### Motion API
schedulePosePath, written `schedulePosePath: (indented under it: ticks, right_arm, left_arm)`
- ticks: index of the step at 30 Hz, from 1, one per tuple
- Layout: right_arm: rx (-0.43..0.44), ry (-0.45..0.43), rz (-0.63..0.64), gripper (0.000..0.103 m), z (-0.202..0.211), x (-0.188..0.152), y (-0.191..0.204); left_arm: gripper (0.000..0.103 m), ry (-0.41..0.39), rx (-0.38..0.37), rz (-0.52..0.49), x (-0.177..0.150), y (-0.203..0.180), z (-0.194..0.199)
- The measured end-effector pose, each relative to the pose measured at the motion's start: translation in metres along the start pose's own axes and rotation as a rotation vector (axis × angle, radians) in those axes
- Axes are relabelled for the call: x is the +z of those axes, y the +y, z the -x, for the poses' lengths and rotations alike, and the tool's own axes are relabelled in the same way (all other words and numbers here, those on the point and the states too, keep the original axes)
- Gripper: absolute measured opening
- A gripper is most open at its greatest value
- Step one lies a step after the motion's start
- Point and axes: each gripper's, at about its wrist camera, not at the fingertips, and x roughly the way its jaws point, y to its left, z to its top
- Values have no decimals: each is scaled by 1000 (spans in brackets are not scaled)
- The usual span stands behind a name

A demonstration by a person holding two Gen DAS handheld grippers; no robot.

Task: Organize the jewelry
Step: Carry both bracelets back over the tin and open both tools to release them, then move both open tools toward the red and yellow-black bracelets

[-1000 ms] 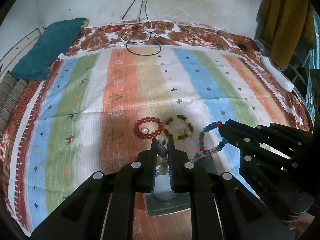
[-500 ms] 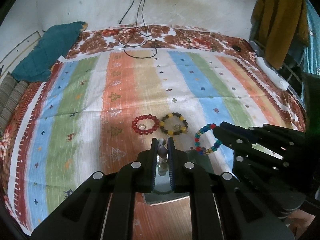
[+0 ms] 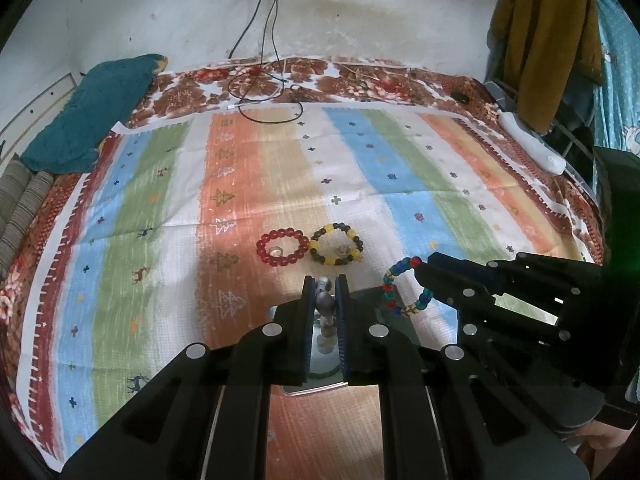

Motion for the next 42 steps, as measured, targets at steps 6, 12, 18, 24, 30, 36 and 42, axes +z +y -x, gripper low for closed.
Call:
schedulePosePath:
  ticks: [6, 12, 18, 24, 30, 36, 42]
  right_arm:
    - [16, 9, 1, 10, 1, -3, 1]
    - [16, 30, -46, 20, -1, -2, -8]
    - [-25, 62, -76, 34, -9, -2, -18]
    - [-49, 82, -91, 39, -17, 2, -26]
    - [-83, 81, -105, 44, -22, 9, -32]
    - [-81, 101, -99, 51, -34, 17, -35]
    - [-79, 121, -106, 60, -44, 24, -39]
  left_arm:
    - [10, 6, 2, -1, -1, -2, 1]
    - [22, 33, 29, 33, -3, 3, -5]
    - [29, 39, 51, 83, -2, 18, -7]
    - [34, 54, 69, 109, 1, 29, -14]
    - [39, 72, 78, 120, 6, 36, -24]
    - [47, 99, 88, 121, 13, 40, -38]
    - [58, 120, 105, 108, 23, 42, -54]
